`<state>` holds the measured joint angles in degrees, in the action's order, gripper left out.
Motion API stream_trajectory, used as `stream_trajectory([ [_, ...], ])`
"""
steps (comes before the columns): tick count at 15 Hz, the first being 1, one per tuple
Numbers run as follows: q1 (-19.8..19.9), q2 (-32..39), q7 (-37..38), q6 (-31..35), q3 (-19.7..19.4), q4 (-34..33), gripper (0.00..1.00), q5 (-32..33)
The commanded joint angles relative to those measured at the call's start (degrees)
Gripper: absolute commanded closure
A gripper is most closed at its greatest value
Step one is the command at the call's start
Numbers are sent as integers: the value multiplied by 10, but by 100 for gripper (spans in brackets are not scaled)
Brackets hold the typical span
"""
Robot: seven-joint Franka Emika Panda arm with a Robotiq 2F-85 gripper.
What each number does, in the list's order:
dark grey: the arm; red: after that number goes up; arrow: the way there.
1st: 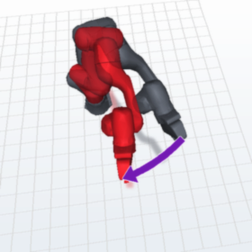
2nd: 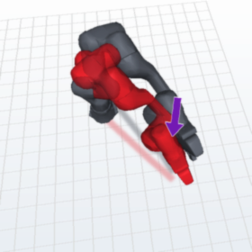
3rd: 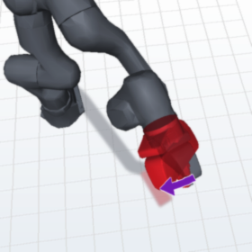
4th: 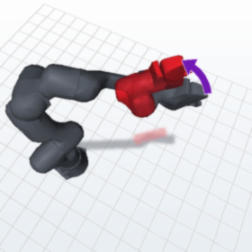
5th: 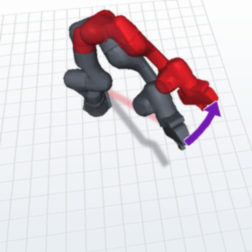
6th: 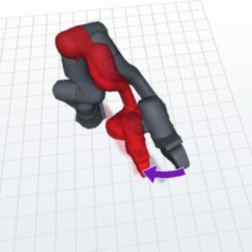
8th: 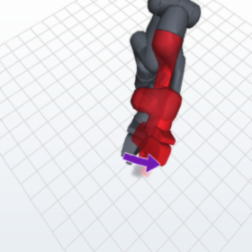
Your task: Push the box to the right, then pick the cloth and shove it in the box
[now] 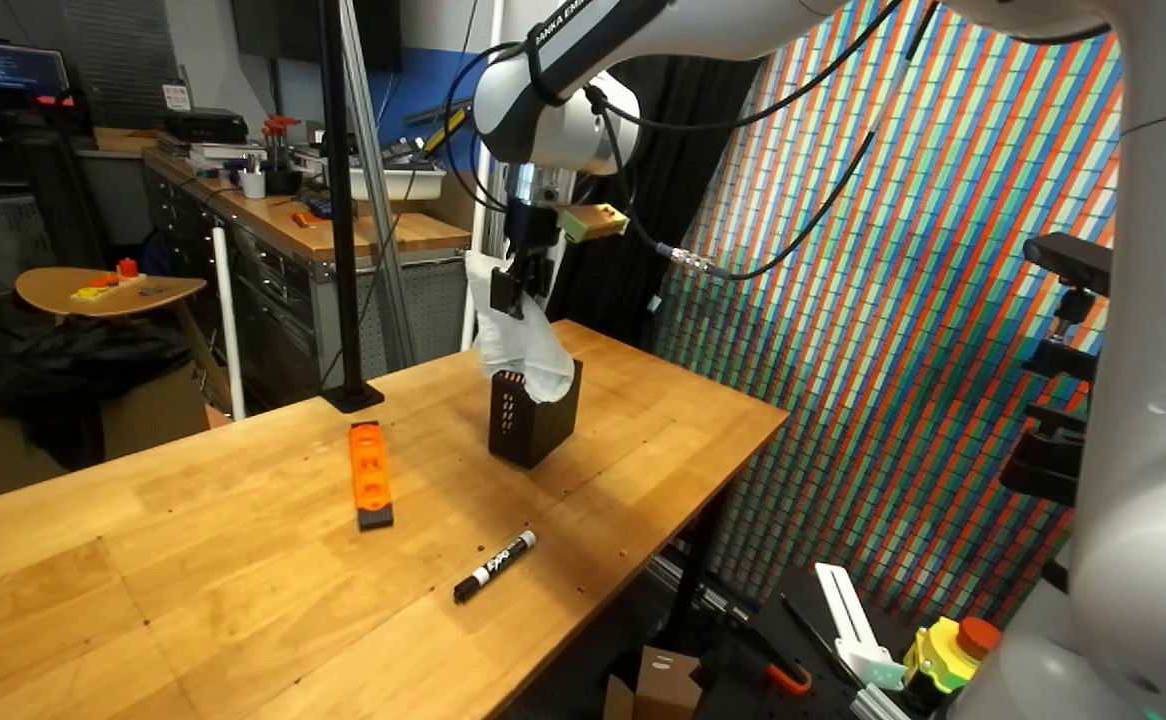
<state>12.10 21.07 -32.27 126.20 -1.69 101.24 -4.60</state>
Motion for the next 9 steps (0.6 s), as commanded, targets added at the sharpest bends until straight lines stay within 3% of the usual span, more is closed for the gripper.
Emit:
stream_trajectory([
  [1,-1,6,3,-2,3,3,100,0],
  [9,16,33,-9,-3,10,4,100,-29],
])
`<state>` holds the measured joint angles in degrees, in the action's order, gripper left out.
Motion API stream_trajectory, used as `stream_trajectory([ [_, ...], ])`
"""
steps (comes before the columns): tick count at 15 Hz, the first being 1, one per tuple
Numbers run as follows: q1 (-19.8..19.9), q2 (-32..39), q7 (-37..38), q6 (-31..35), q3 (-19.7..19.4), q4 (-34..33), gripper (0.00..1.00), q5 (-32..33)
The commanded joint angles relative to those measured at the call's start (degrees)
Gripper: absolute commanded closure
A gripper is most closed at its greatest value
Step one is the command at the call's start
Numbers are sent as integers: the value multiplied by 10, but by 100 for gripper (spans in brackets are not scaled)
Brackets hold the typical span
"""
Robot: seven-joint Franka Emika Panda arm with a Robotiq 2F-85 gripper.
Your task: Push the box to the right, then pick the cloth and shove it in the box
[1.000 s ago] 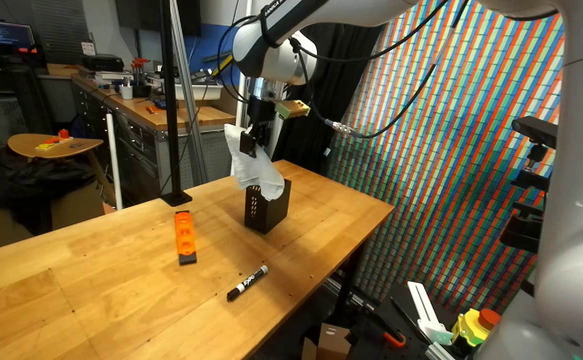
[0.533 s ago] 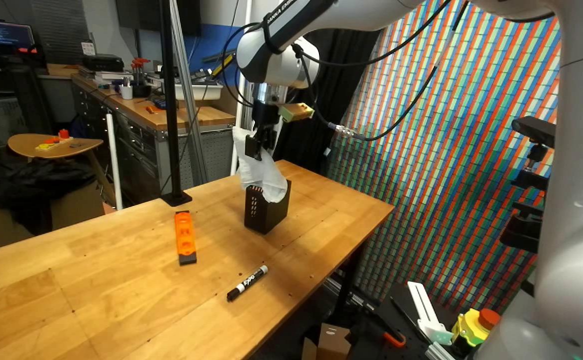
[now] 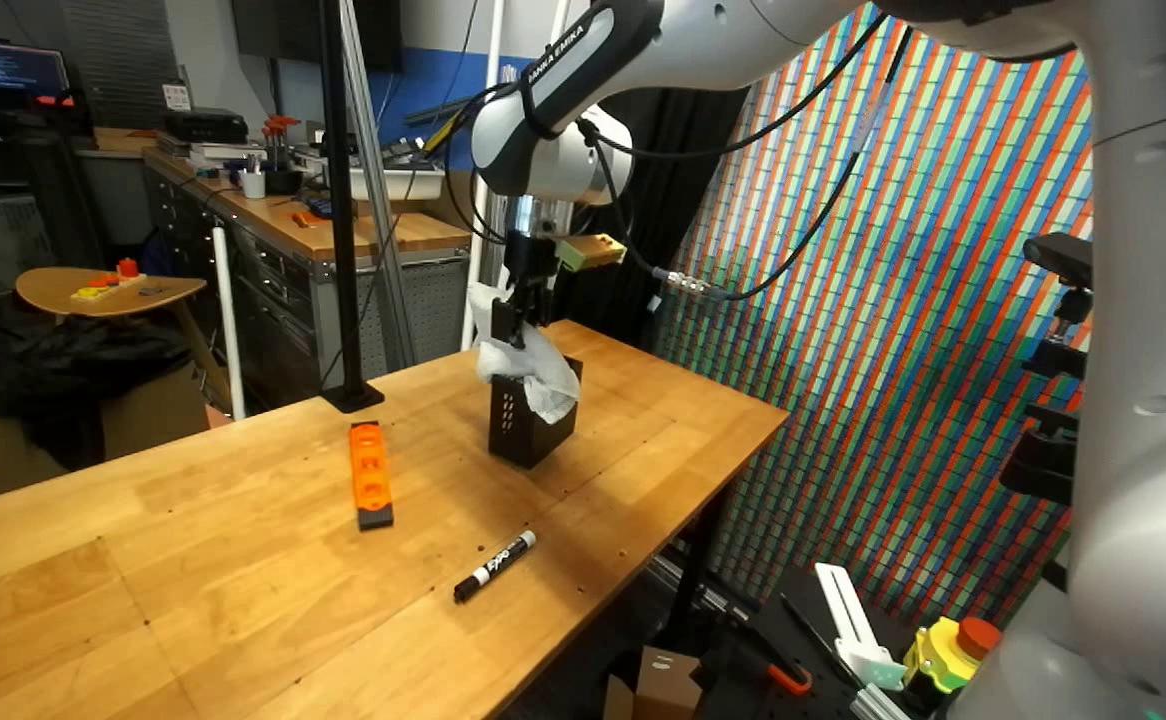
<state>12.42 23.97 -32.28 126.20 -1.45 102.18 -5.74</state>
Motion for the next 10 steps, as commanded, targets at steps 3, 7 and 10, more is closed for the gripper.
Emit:
stream_trajectory([
  [3,18,8,-10,-2,8,-4,95,-22],
  [7,22,7,-10,-1,9,1,51,-25],
  [10,22,6,-10,0,8,3,29,-25],
])
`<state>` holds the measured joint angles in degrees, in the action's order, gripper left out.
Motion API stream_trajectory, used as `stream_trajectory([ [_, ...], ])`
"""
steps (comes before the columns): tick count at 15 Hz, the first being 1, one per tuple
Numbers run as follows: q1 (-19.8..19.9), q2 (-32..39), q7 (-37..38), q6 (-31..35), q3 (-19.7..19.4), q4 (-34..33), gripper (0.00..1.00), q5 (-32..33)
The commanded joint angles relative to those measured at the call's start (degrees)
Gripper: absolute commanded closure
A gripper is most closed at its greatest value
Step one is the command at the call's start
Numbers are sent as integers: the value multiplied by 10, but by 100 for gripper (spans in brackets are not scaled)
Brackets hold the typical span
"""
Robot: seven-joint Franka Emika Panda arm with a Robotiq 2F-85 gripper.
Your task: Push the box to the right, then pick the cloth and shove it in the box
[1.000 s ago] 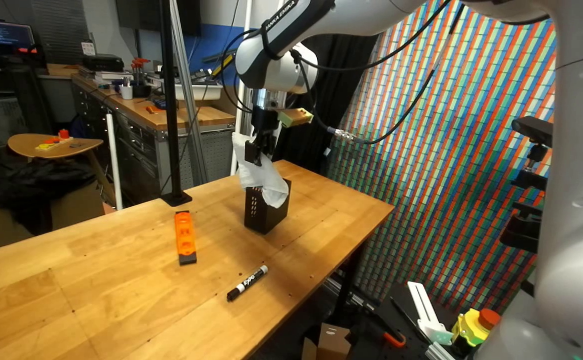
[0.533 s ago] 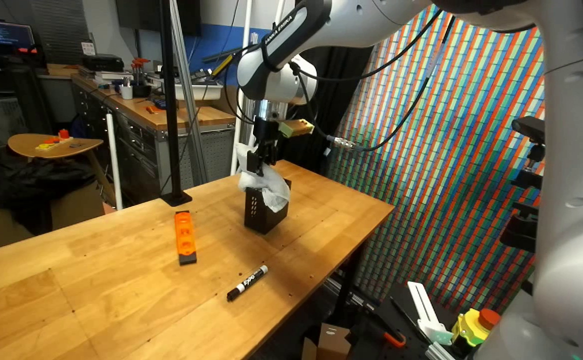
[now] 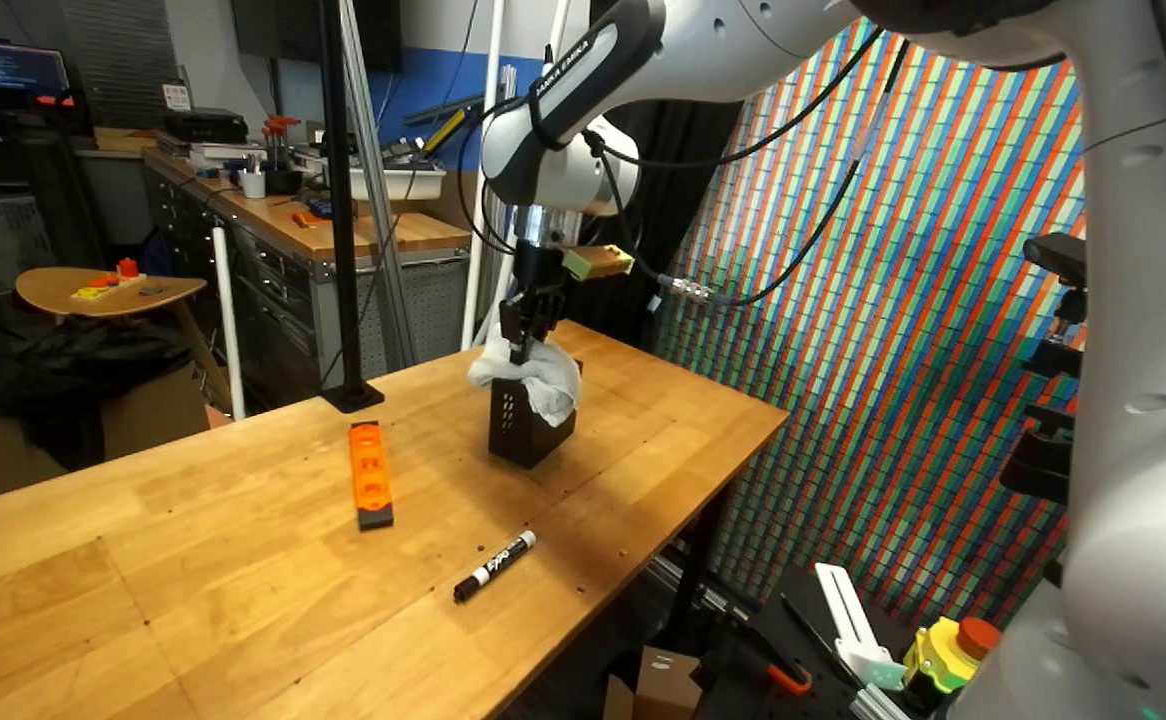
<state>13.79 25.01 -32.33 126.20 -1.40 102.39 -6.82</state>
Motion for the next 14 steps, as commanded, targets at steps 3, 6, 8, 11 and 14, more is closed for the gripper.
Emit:
stream_trajectory([
  [3,7,-8,-11,0,8,2,8,-13],
  [6,1,-20,-12,1,9,1,0,-2],
  [8,-4,-28,-15,0,9,-3,0,6],
  [11,-19,-43,-7,2,7,-8,0,26],
  [14,-26,-58,-12,-10,7,-15,0,39],
])
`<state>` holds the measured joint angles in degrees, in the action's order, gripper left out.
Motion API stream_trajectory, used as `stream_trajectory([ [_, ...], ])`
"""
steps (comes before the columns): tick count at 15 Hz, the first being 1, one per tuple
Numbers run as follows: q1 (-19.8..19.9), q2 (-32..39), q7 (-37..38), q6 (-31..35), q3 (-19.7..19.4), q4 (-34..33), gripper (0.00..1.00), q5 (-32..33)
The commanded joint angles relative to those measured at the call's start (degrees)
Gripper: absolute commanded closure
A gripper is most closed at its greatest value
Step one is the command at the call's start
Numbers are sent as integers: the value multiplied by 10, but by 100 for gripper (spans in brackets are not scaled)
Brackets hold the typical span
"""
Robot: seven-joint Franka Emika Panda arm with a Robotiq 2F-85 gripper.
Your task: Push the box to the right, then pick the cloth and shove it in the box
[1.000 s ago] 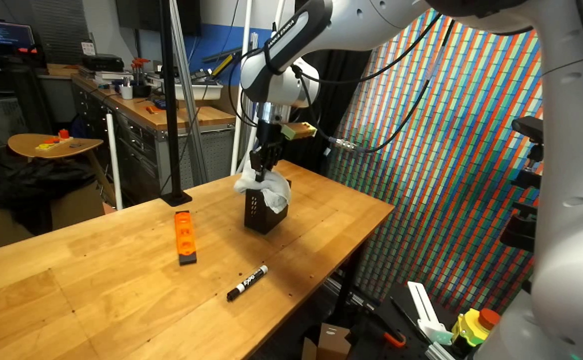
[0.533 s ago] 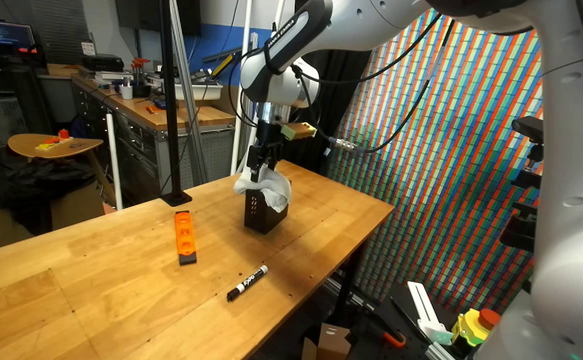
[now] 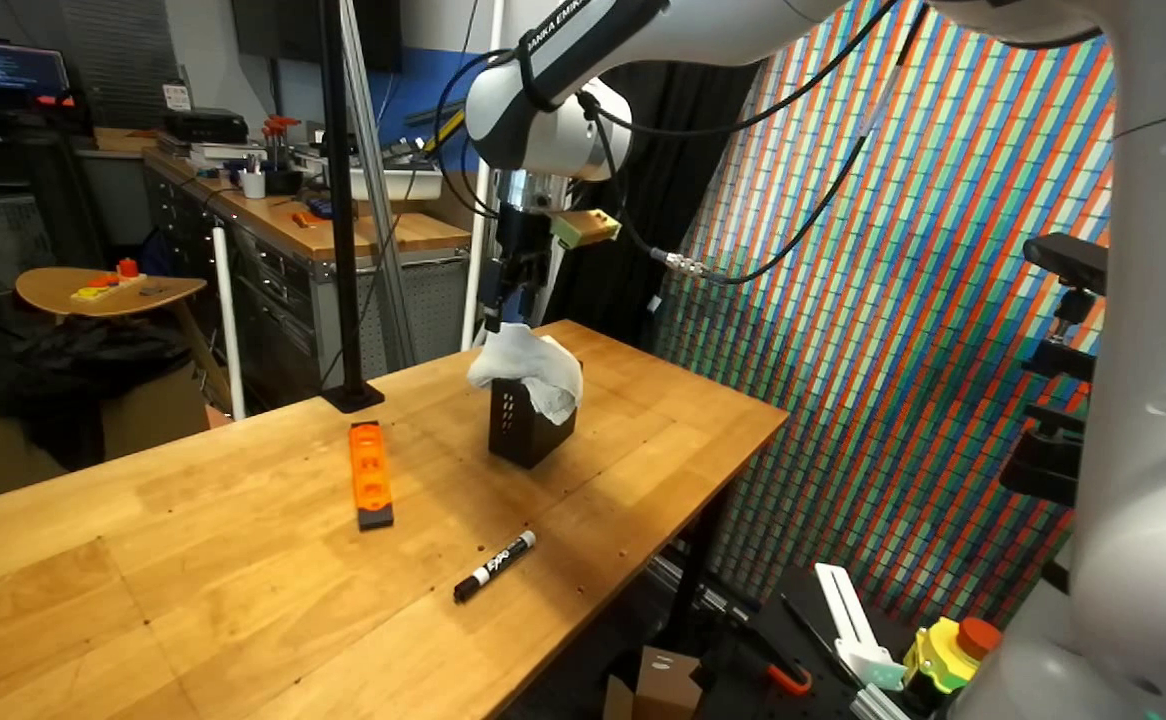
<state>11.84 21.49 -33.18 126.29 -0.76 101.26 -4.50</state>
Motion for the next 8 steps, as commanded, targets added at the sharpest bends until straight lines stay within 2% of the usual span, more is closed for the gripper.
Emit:
stream_trajectory([
  [1,-10,-27,-3,-11,-1,-5,0,21],
  [8,-9,-18,0,-3,-1,-3,0,16],
])
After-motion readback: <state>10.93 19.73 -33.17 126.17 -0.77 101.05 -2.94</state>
